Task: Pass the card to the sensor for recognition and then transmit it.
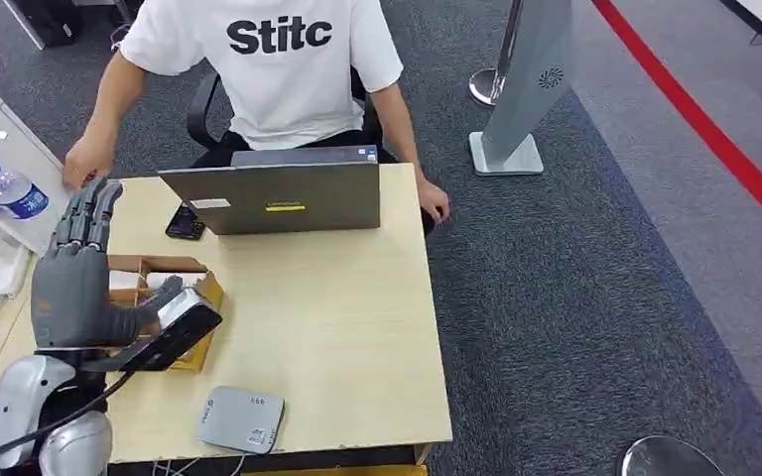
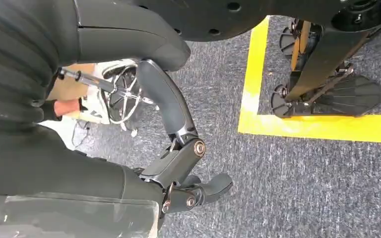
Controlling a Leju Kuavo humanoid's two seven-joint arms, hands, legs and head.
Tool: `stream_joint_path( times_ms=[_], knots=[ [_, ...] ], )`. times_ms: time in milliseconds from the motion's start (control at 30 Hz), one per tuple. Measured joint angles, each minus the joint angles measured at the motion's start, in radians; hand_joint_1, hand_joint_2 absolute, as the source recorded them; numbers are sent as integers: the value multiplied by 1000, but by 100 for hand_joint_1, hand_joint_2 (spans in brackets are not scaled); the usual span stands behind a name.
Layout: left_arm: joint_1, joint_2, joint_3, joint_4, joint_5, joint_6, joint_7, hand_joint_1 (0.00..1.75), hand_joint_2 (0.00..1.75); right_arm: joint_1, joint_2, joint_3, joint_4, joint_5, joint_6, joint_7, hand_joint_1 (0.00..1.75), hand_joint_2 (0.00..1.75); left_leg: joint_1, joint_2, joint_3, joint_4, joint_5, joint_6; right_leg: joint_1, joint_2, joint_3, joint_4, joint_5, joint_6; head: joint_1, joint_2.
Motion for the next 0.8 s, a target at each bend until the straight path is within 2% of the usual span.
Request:
stream_joint_path(
  times_ms=[367,467,533,567,667,800],
  knots=[
    [49,20,-17,-65,-2,0,-3,0,175,0,0,-6,0,-1,0,0,0,175,0,0,0,0,0,0,0,0,1,0,0,0,0,0],
    [127,55,-47,-91,-55,-11,-3,0,175,0,1,-13,0,-7,-8,0,0,175,0,2,1,0,-2,-1,0,2,1,0,0,0,0,0],
    [194,110,-70,-95,-133,-20,23,0,175,0,3,-21,0,-11,-10,0,0,175,0,2,1,-1,-2,-1,0,2,0,0,-1,-1,0,0],
    [229,154,-84,-95,-135,-27,34,0,175,0,3,-23,-1,-11,-10,-1,0,175,0,2,1,-1,-3,-2,0,2,0,0,-2,-2,0,0],
    [350,284,-101,-94,-74,-31,82,0,175,2,3,-31,-1,2,-6,-11,0,175,1,2,2,-2,-4,-3,0,3,0,0,-4,-3,0,0],
    [456,399,-102,-94,-35,-48,137,0,175,2,3,-37,-1,7,-5,-18,0,175,3,2,2,-2,-5,-5,3,2,1,0,-5,-4,0,0]
  ],
)
